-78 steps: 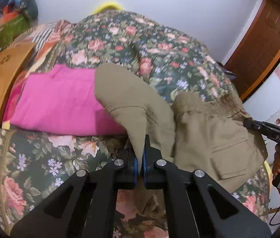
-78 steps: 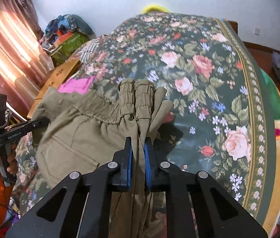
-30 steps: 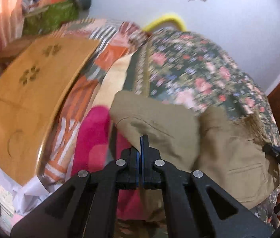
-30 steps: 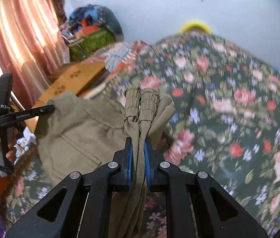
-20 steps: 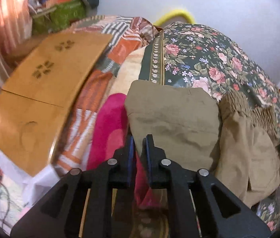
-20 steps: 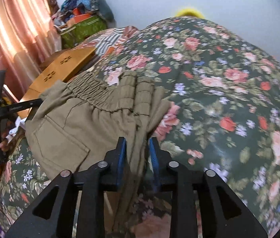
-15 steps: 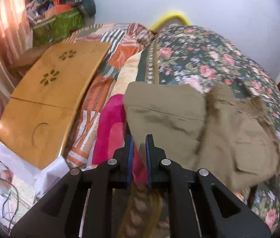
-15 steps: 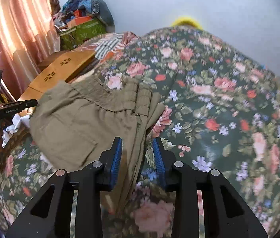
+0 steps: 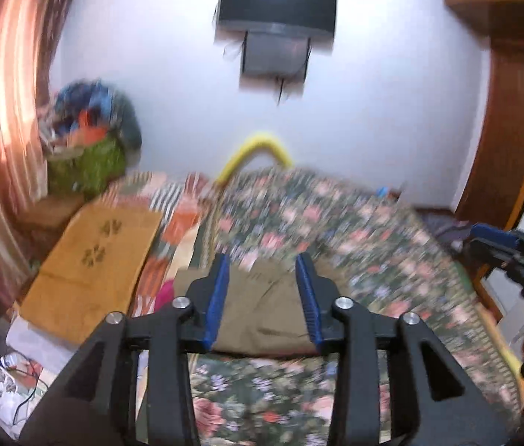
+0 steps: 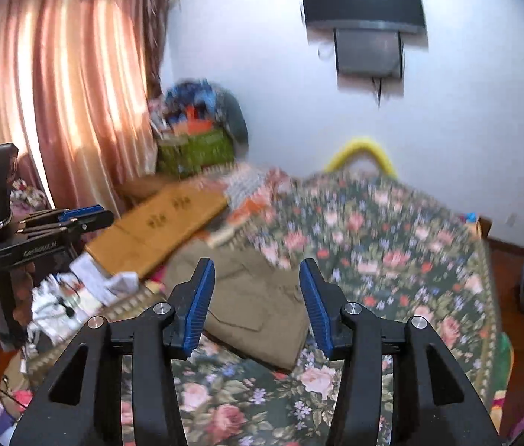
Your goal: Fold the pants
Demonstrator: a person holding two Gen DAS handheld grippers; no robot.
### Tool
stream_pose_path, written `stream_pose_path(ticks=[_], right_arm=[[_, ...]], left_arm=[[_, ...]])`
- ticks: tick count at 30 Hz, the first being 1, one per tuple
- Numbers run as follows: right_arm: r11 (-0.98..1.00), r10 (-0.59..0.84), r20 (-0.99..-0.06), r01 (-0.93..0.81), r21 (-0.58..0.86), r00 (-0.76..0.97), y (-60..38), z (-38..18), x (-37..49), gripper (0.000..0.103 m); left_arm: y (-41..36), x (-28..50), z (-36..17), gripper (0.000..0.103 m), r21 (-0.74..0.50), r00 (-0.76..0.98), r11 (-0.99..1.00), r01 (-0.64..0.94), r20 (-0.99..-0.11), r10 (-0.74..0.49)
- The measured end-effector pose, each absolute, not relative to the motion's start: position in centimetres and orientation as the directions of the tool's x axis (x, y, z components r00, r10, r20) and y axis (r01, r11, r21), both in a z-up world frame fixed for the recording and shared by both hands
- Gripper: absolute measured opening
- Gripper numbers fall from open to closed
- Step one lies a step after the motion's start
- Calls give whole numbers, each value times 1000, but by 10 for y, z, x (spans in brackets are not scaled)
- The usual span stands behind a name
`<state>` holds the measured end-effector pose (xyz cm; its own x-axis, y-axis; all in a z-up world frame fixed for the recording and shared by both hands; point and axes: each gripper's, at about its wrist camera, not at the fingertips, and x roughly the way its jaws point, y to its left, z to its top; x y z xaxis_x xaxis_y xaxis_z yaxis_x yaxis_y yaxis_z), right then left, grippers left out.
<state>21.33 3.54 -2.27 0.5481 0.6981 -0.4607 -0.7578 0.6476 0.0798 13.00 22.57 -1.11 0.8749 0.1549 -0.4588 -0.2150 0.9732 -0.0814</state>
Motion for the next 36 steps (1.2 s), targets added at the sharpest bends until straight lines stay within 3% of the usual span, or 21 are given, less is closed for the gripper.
stream_pose_path(ticks=[5, 7, 11, 14, 16, 22, 25, 36], right_arm=[[629, 747, -341, -772, 85, 571, 6, 20, 167, 45], [629, 757, -294, -773, 82, 584, -6, 32, 148, 52], [628, 767, -223, -776, 66, 602, -22, 47, 114, 58], [633, 767, -182, -773, 55, 615, -31, 51, 94, 70], [643, 760, -162, -764, 52, 629, -34, 52, 83, 81], [681, 729, -132, -730, 46, 672, -36, 46, 66, 97], [693, 718, -131, -719, 45, 684, -35, 43, 62, 102], [715, 696, -140, -696, 58, 704, -43, 35, 53, 102]], left_arm=[[188, 77, 34, 43, -78, 923, 979, -189, -356, 150], [174, 55, 47, 57, -77, 937, 981, -181, -317, 148], [147, 11, 63, 66, -52, 954, 979, -195, -243, 177], [131, -10, 64, 71, -33, 957, 979, -199, -220, 187], [125, -21, 63, 80, -26, 958, 978, -207, -208, 198], [114, -44, 56, 101, -42, 961, 977, -211, -190, 199], [111, -52, 55, 102, -44, 962, 976, -214, -185, 203], [109, -57, 48, 103, -46, 961, 975, -216, -185, 204]])
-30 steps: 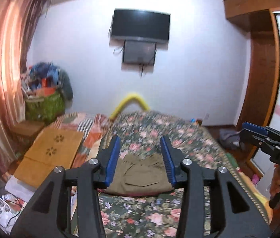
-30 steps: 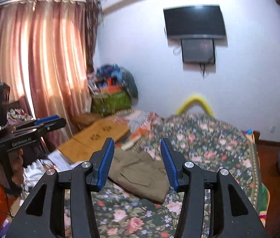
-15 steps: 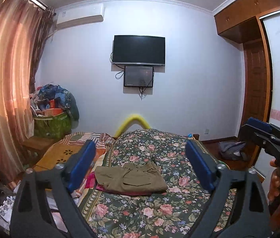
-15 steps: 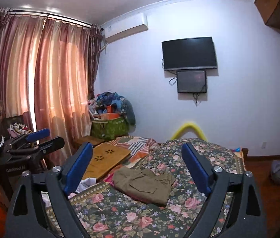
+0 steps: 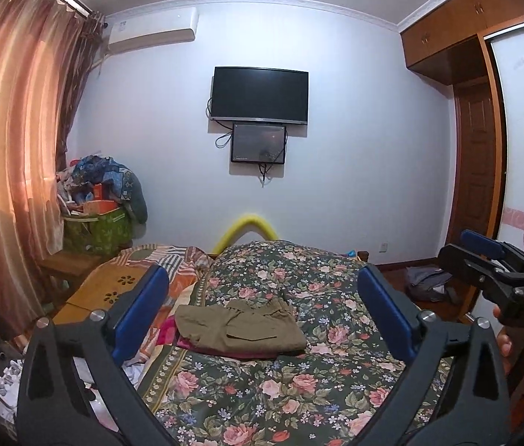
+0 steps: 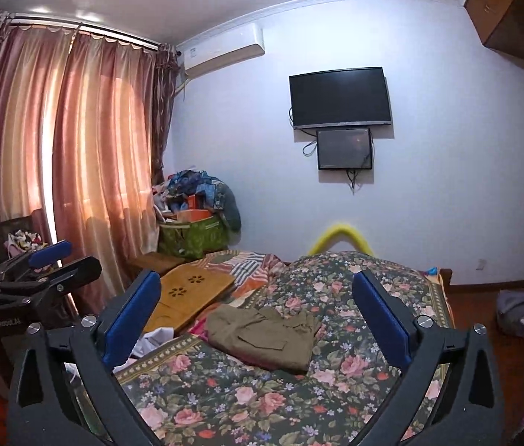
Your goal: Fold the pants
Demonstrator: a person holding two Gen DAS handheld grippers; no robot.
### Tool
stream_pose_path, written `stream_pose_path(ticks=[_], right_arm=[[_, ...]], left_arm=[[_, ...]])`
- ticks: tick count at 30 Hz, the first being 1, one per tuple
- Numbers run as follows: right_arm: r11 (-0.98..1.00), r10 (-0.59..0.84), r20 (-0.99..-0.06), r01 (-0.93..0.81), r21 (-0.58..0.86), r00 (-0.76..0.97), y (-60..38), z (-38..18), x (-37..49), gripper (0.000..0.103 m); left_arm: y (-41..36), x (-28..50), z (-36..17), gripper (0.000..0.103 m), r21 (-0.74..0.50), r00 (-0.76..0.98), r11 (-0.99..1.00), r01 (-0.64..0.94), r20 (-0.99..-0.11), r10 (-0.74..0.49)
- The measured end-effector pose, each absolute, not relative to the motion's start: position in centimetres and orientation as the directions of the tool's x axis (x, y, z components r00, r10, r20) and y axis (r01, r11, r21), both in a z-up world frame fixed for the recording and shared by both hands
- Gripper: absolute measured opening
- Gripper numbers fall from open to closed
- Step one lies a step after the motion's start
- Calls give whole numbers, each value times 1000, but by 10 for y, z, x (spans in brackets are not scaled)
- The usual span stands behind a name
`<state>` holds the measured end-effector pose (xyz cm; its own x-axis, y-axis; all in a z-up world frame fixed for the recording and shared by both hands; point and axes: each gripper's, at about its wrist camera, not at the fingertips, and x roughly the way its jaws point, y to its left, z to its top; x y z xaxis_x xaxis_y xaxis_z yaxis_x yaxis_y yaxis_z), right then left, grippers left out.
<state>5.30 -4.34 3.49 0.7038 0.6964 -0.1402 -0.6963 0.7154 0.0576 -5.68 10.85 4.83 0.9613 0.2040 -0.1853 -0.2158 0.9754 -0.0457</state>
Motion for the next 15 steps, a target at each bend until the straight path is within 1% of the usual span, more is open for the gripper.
stream_pose_path(ticks=[15], right_arm=[[719, 693, -152, -691, 74, 705, -49, 31, 49, 102]], left_arm=[[110, -47, 38, 103, -45, 957, 976, -213, -213, 199]])
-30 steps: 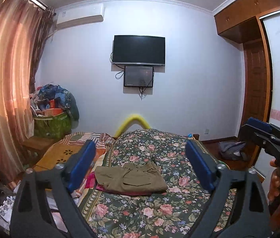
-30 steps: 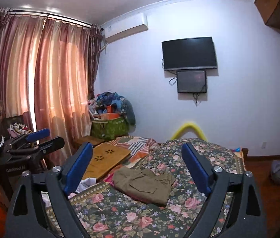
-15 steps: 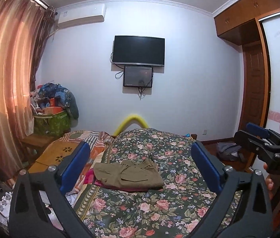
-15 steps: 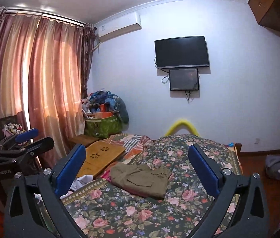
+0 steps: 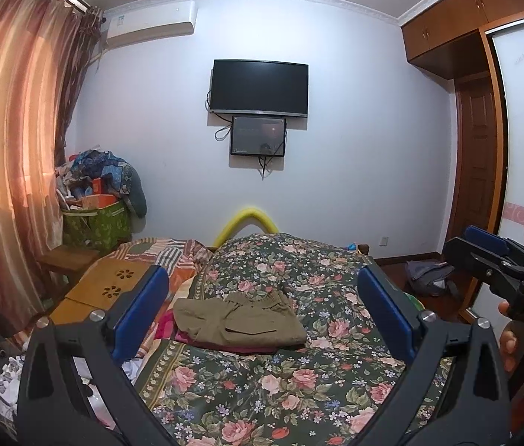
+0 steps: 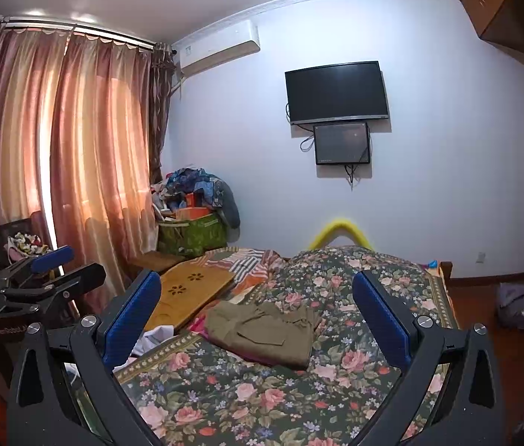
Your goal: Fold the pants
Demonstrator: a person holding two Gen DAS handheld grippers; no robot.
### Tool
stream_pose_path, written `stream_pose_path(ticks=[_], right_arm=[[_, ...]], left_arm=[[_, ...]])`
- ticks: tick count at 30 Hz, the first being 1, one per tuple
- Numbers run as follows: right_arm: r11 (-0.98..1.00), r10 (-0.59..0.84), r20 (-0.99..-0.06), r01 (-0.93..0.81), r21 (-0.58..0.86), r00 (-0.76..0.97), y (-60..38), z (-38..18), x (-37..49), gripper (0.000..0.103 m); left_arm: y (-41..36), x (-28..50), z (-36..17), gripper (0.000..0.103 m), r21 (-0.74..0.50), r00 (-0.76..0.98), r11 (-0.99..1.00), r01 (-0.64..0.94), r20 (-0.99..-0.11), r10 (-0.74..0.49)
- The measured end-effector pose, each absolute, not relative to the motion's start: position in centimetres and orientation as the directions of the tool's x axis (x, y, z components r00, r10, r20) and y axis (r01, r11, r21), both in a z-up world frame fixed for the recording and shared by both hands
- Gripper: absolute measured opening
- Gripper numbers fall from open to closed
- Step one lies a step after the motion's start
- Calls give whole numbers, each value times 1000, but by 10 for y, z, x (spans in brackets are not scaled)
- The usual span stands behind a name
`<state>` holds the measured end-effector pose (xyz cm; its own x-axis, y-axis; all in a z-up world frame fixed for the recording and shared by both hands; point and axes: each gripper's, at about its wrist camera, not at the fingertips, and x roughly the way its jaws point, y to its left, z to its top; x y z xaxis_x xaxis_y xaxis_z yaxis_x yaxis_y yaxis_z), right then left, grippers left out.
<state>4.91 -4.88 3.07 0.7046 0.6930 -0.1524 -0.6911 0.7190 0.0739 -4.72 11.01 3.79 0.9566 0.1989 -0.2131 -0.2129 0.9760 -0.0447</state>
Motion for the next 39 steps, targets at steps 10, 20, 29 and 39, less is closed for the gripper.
stream_pose_path(ticks=[10, 20, 29, 39], right_arm=[[716, 695, -162, -695, 66, 701, -47, 31, 48, 103], [718, 691, -171, -694, 55, 702, -45, 30, 48, 103], [717, 692, -176, -694, 62, 700, -47, 29, 49, 103], [720, 690, -176, -692, 60, 702, -47, 29, 50, 103]], left_arm=[[113, -44, 35, 103, -61, 955, 977, -206, -231, 187], [117, -41, 32, 103, -78, 952, 974, -211, -244, 187], [118, -41, 32, 103, -76, 951, 975, -210, -246, 185], [118, -41, 31, 103, -76, 955, 979, -191, -246, 167]])
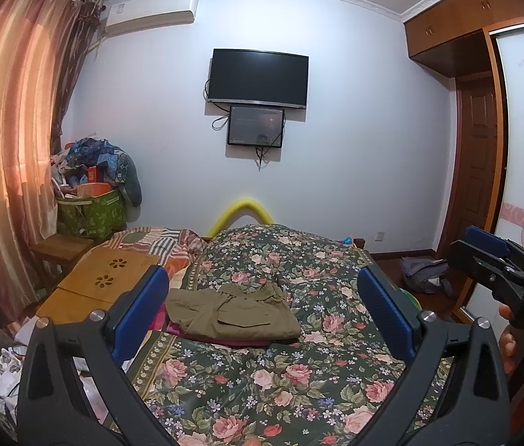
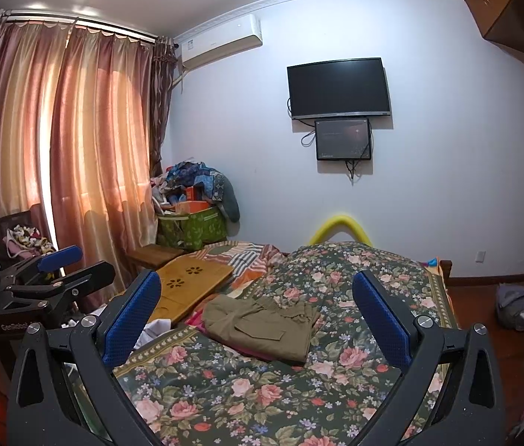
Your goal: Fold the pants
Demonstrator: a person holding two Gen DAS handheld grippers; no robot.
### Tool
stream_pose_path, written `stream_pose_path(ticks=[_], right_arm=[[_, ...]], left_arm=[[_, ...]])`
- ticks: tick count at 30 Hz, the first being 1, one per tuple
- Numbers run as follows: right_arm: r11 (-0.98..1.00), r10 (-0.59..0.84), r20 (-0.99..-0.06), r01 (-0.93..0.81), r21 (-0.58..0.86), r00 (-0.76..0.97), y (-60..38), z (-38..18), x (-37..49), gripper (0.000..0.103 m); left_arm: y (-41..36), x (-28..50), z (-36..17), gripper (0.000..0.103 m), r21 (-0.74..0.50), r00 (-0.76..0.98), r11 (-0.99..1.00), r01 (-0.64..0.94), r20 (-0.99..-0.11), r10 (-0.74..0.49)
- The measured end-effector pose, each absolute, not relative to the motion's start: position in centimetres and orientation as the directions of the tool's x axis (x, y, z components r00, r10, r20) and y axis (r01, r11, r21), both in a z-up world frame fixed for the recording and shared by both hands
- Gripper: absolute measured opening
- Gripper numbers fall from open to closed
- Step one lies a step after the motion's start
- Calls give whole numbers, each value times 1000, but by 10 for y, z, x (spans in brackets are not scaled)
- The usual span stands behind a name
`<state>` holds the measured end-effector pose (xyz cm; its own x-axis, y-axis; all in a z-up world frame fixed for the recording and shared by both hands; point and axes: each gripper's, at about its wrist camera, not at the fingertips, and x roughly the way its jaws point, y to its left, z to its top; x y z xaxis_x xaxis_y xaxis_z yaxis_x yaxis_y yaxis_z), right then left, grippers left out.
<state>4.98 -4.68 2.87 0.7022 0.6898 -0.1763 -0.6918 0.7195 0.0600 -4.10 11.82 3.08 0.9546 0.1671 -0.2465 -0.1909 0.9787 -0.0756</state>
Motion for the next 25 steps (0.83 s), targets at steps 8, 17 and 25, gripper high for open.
stream_pose_path(ticks=[8, 17, 25], right_arm=[[719, 691, -176, -692, 63, 702, -47, 28, 50, 103], [716, 693, -186, -695, 66, 697, -45, 26, 51, 103], [715, 694, -191, -696, 64, 694, -43, 25, 51, 103]], left_arm=[[119, -41, 32, 103, -89, 956, 981, -171, -255, 144], [115, -40, 32, 103, -74, 955, 983, -166, -259, 141], [113, -42, 31, 103, -63, 956, 984, -170, -253, 149]])
